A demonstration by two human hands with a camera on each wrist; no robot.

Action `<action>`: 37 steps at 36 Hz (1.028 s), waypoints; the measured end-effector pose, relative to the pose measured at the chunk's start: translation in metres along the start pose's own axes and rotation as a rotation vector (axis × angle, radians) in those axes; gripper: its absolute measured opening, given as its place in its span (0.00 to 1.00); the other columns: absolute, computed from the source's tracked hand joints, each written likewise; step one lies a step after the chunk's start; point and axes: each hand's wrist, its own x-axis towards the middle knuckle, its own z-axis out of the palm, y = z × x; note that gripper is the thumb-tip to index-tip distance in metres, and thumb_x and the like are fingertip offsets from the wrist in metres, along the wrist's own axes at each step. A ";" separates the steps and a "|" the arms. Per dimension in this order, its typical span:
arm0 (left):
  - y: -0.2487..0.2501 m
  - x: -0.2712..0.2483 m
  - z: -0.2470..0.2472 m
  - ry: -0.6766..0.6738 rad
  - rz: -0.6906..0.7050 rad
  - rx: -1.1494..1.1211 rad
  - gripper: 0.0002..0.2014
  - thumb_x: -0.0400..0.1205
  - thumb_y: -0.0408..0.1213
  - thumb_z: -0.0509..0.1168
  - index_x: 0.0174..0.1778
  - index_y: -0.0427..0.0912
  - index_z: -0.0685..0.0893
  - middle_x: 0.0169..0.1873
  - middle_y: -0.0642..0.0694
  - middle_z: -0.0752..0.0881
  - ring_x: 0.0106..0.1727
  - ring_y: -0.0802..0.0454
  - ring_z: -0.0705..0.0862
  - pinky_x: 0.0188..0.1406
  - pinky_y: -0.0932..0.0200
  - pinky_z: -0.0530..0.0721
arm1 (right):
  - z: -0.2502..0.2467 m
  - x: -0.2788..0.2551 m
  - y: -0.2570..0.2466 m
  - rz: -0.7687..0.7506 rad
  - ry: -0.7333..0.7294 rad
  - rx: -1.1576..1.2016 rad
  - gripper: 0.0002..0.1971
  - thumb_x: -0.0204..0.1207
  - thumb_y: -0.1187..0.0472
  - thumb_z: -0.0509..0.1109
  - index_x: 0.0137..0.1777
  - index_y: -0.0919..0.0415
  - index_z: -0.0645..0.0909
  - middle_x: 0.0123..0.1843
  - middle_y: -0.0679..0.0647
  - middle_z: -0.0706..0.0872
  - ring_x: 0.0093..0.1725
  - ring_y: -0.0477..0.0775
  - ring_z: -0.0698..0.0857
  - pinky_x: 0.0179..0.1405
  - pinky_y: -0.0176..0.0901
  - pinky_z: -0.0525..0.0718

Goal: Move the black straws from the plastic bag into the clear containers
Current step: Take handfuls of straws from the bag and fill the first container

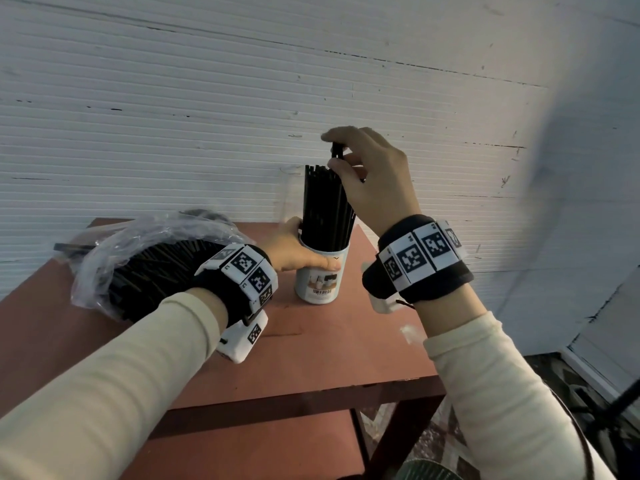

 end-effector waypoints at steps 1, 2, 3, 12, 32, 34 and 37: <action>0.000 -0.001 0.000 0.004 0.010 0.004 0.48 0.54 0.52 0.86 0.72 0.48 0.76 0.64 0.51 0.84 0.65 0.49 0.83 0.68 0.47 0.81 | 0.001 -0.001 -0.002 -0.002 0.010 0.015 0.14 0.76 0.73 0.67 0.59 0.62 0.84 0.51 0.50 0.84 0.47 0.48 0.85 0.51 0.43 0.85; 0.000 -0.003 0.000 -0.001 0.027 0.004 0.49 0.50 0.55 0.85 0.69 0.50 0.78 0.63 0.51 0.85 0.64 0.50 0.84 0.67 0.46 0.82 | 0.002 -0.001 -0.003 0.002 0.018 0.033 0.12 0.75 0.73 0.68 0.57 0.63 0.84 0.50 0.49 0.84 0.47 0.48 0.85 0.50 0.42 0.86; 0.001 -0.004 -0.001 -0.011 0.038 0.000 0.50 0.46 0.59 0.84 0.67 0.51 0.80 0.62 0.52 0.86 0.63 0.51 0.85 0.67 0.45 0.83 | 0.003 -0.002 -0.005 0.012 0.024 0.050 0.12 0.75 0.73 0.68 0.56 0.63 0.84 0.49 0.48 0.83 0.46 0.48 0.86 0.49 0.41 0.86; 0.000 -0.005 0.002 -0.003 0.044 0.011 0.48 0.46 0.59 0.82 0.65 0.49 0.83 0.60 0.50 0.88 0.60 0.50 0.86 0.64 0.48 0.84 | 0.001 0.004 -0.002 0.139 0.001 0.016 0.09 0.75 0.70 0.70 0.53 0.59 0.83 0.47 0.49 0.86 0.42 0.50 0.88 0.47 0.45 0.87; -0.001 -0.003 0.005 0.036 0.023 -0.002 0.54 0.38 0.62 0.81 0.64 0.48 0.84 0.58 0.49 0.89 0.59 0.50 0.87 0.63 0.47 0.85 | -0.024 -0.014 -0.004 0.156 0.128 0.077 0.09 0.74 0.69 0.72 0.54 0.62 0.82 0.41 0.40 0.83 0.41 0.42 0.87 0.43 0.27 0.82; 0.000 -0.003 0.005 0.036 0.007 0.006 0.56 0.36 0.63 0.80 0.65 0.48 0.84 0.59 0.50 0.89 0.59 0.50 0.87 0.64 0.47 0.85 | -0.022 -0.017 -0.004 0.184 0.085 0.085 0.09 0.75 0.68 0.72 0.55 0.60 0.82 0.42 0.43 0.85 0.40 0.41 0.87 0.42 0.28 0.83; 0.003 -0.006 0.005 0.041 -0.024 0.020 0.58 0.35 0.64 0.80 0.67 0.48 0.82 0.61 0.50 0.87 0.61 0.50 0.86 0.65 0.47 0.84 | -0.014 -0.022 -0.005 0.201 0.035 0.077 0.09 0.76 0.66 0.72 0.54 0.59 0.80 0.43 0.48 0.87 0.38 0.42 0.88 0.39 0.27 0.82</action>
